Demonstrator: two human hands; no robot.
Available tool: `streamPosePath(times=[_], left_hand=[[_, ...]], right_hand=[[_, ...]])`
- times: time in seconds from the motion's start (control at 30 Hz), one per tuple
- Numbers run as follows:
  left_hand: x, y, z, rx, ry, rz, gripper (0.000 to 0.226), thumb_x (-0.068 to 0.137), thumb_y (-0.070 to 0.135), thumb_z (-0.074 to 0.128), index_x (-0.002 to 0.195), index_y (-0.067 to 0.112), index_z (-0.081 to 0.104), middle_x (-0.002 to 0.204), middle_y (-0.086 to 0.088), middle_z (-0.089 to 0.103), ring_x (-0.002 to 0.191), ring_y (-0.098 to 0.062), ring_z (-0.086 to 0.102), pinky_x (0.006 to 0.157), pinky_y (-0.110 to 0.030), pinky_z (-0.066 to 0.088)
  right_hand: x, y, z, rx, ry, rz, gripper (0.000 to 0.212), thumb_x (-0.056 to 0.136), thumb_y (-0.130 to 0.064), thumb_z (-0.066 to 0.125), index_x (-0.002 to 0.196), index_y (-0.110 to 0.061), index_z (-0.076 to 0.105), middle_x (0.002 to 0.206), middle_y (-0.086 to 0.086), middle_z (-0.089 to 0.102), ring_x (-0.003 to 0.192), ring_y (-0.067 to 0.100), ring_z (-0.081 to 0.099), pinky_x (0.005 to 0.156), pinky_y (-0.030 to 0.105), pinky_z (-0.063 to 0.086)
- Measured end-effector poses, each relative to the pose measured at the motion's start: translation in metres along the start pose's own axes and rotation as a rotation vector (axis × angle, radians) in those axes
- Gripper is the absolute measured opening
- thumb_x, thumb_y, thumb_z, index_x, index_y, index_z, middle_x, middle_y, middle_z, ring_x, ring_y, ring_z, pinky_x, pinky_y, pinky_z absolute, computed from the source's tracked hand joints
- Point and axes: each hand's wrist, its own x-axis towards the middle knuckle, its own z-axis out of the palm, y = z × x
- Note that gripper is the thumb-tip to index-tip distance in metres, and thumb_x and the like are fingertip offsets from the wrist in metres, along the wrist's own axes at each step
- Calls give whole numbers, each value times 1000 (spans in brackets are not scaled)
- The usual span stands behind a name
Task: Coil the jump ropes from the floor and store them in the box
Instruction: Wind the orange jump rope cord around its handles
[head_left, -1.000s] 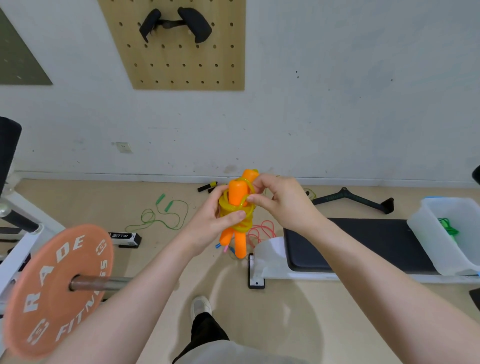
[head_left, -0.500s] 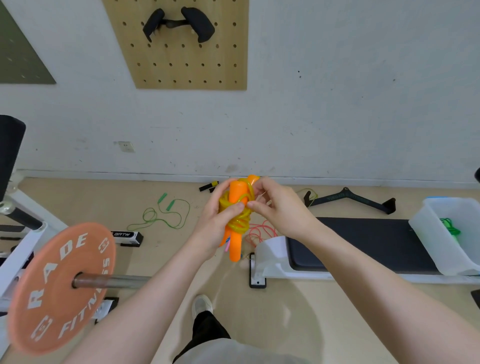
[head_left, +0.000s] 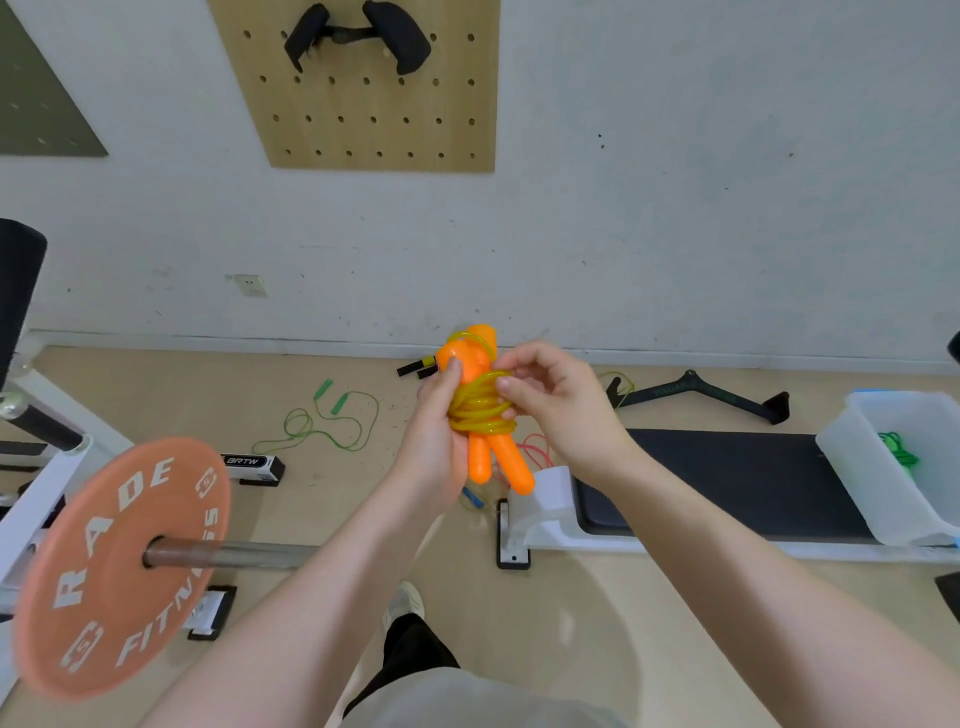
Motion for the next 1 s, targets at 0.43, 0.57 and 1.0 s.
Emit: streamPosePath(times=[0.43,0.57,1.0], left_hand=[[-2,4,-2,596,90,203,62,63,50,71,119,29,56,118,-6,63,104,-18,64,81,-29,54],[-6,2,-3,530,-78,205,85,55,48,77,131,24,47,120,-12,61,101,-27,64,80,-47,56],[-11,20,5,1302,-300,266,66,61,26,83,117,40,51,104,14,53,97,-3,53,78,-12,45]], right_hand=[[3,-10,-33,-99,-236,64,20,85,8,57,91,-10,63,74,3,61,60,-2,61,63,11,49],[5,-12,-30,-124,-209,47,17,87,2,58,79,-13,59,72,3,59,57,-3,57,60,10,48],[47,-74,-58,-876,-463,-263,13,84,-10,66,76,-19,60,59,-17,53,54,0,47,56,8,36]])
